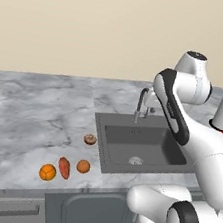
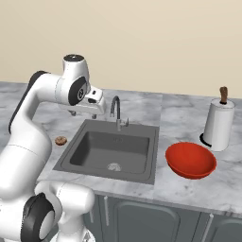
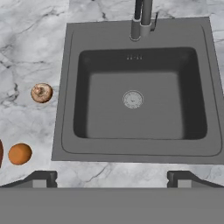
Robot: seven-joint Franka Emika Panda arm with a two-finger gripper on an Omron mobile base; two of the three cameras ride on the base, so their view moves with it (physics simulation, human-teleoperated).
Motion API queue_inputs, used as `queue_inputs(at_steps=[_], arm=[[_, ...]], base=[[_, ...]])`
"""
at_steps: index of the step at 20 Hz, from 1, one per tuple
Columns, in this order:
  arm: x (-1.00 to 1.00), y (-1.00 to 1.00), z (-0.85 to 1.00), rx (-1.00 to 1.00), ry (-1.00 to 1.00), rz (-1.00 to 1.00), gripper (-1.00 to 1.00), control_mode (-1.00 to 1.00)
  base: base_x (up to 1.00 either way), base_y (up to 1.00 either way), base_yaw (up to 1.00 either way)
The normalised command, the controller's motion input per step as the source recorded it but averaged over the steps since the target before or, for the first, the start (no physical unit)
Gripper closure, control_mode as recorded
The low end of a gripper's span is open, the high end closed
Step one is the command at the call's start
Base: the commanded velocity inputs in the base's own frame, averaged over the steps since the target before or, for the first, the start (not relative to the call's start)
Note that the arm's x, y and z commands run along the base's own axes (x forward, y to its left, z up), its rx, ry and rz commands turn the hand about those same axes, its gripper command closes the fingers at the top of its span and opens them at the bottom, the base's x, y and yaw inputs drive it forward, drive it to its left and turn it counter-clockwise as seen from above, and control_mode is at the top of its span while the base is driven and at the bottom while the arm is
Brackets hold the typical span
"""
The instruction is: There is a mixed pile of frozen fruits and vegetables on the counter. Locate all the frozen vegetables and place the items in a bowl on the counter. Take all the frozen fruits and defrost them in a running sink.
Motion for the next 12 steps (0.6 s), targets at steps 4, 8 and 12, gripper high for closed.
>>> queue_inputs(at_steps=[4, 8, 12], arm=[[0.00, 0.00, 0.00, 0.00, 0.00, 0.00, -1.00, -1.00], [0.00, 0.00, 0.00, 0.00, 0.00, 0.00, -1.00, -1.00], [0.00, 0.00, 0.00, 0.00, 0.00, 0.00, -1.00, -1.00]], base=[[0.00, 0.00, 0.00], [0.00, 0.00, 0.00], [0.00, 0.00, 0.00]])
